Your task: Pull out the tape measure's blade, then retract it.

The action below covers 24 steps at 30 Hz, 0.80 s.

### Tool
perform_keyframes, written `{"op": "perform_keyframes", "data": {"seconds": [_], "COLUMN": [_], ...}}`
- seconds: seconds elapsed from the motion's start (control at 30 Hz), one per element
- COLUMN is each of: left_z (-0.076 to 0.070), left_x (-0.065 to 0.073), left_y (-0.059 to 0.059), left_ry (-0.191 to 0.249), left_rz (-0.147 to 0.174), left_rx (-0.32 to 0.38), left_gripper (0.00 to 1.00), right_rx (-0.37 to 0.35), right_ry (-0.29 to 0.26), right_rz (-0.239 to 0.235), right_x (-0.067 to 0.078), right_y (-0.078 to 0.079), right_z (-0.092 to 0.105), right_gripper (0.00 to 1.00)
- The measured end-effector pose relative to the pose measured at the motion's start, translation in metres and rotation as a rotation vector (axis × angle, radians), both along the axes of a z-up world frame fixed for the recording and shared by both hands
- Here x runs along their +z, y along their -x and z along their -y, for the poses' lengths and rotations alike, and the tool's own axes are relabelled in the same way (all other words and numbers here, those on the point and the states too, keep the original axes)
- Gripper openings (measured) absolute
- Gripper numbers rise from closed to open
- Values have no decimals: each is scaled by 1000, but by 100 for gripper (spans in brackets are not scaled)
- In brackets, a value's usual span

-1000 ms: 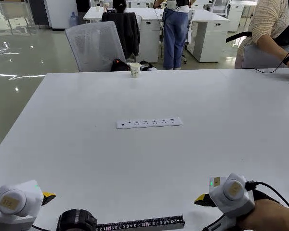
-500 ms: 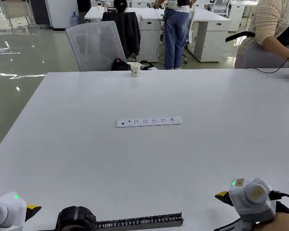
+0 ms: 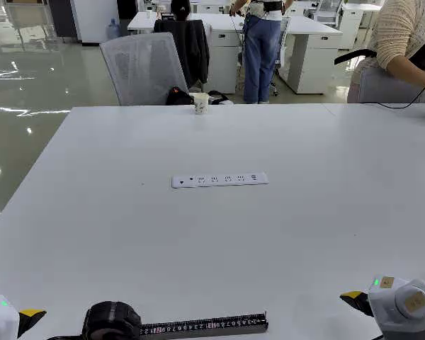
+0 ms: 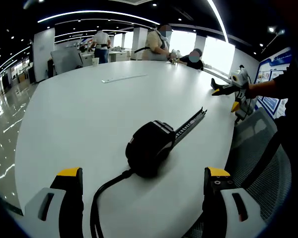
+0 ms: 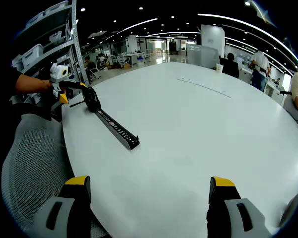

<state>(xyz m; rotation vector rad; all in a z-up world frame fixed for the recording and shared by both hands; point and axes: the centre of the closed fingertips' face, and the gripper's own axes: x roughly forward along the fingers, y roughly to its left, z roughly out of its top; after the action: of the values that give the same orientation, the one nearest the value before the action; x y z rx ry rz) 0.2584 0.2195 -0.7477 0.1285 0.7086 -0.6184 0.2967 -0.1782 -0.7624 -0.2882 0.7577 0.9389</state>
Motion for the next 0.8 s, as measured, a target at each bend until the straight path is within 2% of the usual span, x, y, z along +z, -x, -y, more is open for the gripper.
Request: {"op": "perform_keyframes", "data": {"seconds": [0.27,0.43,0.53,0.7,0.8], "left_z": [-10,-14,-15,-12,-12], "left_x": [-1,-2,-1,1,-2], "left_y": [8,11,13,16,19], "left_ry": [-13,-18,-16,-15,-17], "left_rz": [9,-1,-5,2,-6], "left_rx": [1,14,16,5,3], "left_gripper": [99,99,99,99,99], "right_rx": [-16,-16,-26,-29,-25], "right_ry": [7,21,20,22,27], "right_rz": [6,2,18,16,9], "right_x": [-1,-4,-3,-4,-6], "right_y": [8,14,13,16,20], "right_z": [13,17,20,23,23], "right_gripper": [99,99,99,99,99]}}
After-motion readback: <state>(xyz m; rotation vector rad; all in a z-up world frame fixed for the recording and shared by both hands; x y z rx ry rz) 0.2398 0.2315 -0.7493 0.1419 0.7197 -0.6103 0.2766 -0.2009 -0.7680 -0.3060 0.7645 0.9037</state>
